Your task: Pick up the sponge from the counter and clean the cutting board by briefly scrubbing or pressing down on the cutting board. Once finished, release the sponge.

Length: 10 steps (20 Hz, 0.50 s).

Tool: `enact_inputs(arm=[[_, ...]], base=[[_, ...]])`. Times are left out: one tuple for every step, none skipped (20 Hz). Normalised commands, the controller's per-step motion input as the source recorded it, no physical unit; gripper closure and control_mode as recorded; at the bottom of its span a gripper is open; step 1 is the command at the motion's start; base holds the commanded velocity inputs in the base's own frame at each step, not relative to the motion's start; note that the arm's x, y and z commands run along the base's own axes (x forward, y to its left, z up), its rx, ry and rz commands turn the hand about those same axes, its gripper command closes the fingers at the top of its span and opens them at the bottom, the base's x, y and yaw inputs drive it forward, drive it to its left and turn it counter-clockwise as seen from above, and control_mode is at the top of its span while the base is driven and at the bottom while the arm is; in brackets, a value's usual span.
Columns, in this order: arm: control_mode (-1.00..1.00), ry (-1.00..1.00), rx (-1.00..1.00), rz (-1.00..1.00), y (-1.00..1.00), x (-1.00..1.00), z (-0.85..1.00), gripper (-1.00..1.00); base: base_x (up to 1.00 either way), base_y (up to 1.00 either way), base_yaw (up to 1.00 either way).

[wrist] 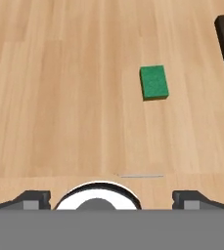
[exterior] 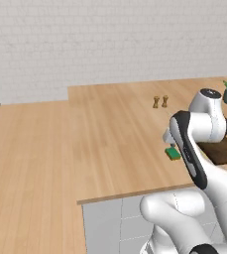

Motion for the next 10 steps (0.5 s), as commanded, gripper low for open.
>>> enact_inputs(arm=[[-1.00, 0.00, 0.00, 0.00, -0.29, 0.15, -0.29, -1.00], [-1.00, 0.00, 0.00, 0.00, -0.19, 0.20, -0.31, -1.00], [-1.00, 0.00, 0.00, 0.00, -0.22, 0.26, -0.29, -1.00], [-1.00, 0.00, 0.00, 0.00, -0.22, 0.30, -0.29, -1.00], [-1.00, 0.00, 0.00, 0.00, -0.18, 0.29, -0.31, -1.00], [-1.00, 0.00, 0.00, 0.00, -0.24, 0.26, -0.31, -1.00], [-1.00, 0.00, 0.00, 0.00, -0.24, 0.31, -0.34, -1.00], [-1.00, 0.00, 0.00, 0.00, -0.21, 0.34, -0.34, -1.00], [-1.00, 0.00, 0.00, 0.00, -0.26, 0.35, -0.31, -1.00], [-1.00, 0.00, 0.00, 0.00, -0.28, 0.44, -0.33, -1.00]], base=[[0.00, 0.00, 0.00], [0.00, 0.00, 0.00], [0.00, 0.00, 0.00], [0.00, 0.00, 0.00], [0.00, 0.00, 0.00], [0.00, 0.00, 0.00], [0.00, 0.00, 0.00], [0.00, 0.00, 0.00], [0.00, 0.00, 0.00], [0.00, 0.00, 0.00]])
